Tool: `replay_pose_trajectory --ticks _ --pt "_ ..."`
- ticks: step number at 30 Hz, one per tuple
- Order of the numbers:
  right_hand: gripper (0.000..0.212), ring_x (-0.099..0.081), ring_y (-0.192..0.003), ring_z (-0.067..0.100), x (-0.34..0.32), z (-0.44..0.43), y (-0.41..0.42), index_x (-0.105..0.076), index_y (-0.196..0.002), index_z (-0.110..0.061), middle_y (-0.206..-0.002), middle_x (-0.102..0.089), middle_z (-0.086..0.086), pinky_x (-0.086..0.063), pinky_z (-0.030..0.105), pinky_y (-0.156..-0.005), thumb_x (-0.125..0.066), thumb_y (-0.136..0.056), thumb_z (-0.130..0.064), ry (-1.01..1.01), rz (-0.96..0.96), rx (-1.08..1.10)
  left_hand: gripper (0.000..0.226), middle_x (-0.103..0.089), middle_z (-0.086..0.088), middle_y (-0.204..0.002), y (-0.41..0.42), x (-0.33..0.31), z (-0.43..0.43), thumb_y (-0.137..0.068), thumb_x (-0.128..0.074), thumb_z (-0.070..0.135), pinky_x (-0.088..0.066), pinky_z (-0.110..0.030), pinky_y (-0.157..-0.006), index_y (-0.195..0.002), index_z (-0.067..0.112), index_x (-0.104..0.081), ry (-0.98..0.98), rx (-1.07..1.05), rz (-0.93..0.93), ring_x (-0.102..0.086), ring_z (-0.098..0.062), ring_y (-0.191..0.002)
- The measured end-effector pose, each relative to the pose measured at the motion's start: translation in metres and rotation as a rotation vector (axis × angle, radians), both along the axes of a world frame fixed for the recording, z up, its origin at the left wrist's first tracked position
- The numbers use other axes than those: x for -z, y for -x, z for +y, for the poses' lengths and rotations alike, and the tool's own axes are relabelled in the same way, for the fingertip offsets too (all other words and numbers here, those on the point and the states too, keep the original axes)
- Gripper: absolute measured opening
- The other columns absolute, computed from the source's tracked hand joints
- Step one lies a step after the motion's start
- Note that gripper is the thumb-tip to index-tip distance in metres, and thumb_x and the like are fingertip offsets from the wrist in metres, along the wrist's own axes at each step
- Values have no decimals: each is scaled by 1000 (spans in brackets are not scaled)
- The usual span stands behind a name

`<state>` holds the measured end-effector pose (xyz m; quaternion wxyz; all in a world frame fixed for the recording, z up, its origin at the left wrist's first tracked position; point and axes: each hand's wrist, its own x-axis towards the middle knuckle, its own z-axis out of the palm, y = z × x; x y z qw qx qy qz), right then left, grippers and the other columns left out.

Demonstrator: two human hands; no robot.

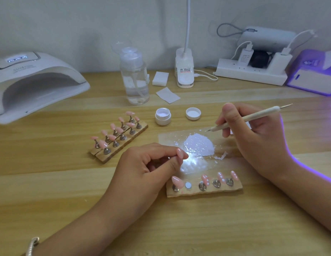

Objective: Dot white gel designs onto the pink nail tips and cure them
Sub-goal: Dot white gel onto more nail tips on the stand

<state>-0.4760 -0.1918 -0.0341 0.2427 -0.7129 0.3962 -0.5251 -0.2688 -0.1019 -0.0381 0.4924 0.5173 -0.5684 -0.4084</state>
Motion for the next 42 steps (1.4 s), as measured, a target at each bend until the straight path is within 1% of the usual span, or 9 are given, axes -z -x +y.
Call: replay_pose_trajectory --ticks 3,7,10,12,18,23,29,33,42 --pt "34 -67 -70 7 -2 3 -1 -71 -81 -20 -69 -68 -4 -46 14 -69 -49 -104 -32 27 -29 -18 12 -73 -5 -84 0 0 0 -84 -70 29 -55 -39 -64 -85 22 -81 9 5 13 -70 -18 -54" --pt "27 -70 -82 8 -9 9 -4 -72 -90 -20 -82 -73 -6 -47 14 -79 -51 -102 -32 38 -102 -60 12 -72 -7 -85 0 0 1 -85 -70 30 -52 -38 -59 -85 24 -81 46 -9 0 -68 -29 -55" --pt "15 -67 -79 2 -16 14 -10 -70 -87 -26 -82 -73 -11 -46 11 -72 -63 -93 -38 40 -42 -91 11 -70 0 -80 1 -3 4 -87 -70 22 -43 -11 -50 -84 20 -81 139 -8 -24 -66 -4 -53" --pt "13 -61 -67 -3 -19 18 -13 -66 -79 -27 -75 -69 -13 -44 10 -64 -70 -88 -36 40 -30 -97 11 -69 6 -79 3 -5 6 -88 -70 19 -40 -1 -54 -85 20 -80 204 -27 -96 -61 4 -65" --pt "27 -58 -51 22 -35 36 -24 -63 -69 -20 -59 -63 3 -45 28 -50 -68 -89 -38 -70 -197 -288 9 -69 15 -81 4 -9 7 -90 -69 28 -41 -2 -58 -86 27 -77 298 -47 -186 -50 -4 -80" --pt "26 -58 -46 18 -40 51 -35 -64 -64 -18 -54 -63 1 -45 25 -46 -72 -84 -32 -144 -204 -354 10 -71 12 -88 4 -11 9 -93 -67 23 -42 -4 -67 -91 23 -77 350 0 -264 -54 -8 -86" --pt "38 -53 -41 16 -37 56 -42 -53 -59 -10 -48 -54 -3 -42 22 -44 -61 -92 -29 -169 -245 -341 14 -68 12 -87 5 -11 11 -93 -64 24 -47 -30 -76 -94 27 -78 431 -1 -395 -56 -19 -89" --pt "38 -53 -42 12 -36 56 -43 -51 -61 -10 -49 -55 -4 -41 19 -45 -55 -95 -27 -142 -209 -315 15 -67 12 -87 5 -12 11 -93 -65 22 -41 -23 -81 -96 26 -78 468 8 -424 -57 -18 -89" --pt "38 -56 -43 11 -33 56 -42 -50 -63 -7 -51 -57 0 -42 16 -49 -53 -97 -24 -116 -177 -317 17 -67 11 -86 6 -13 11 -94 -61 25 -42 -26 -79 -95 35 -74 494 21 -417 -55 -17 -86"
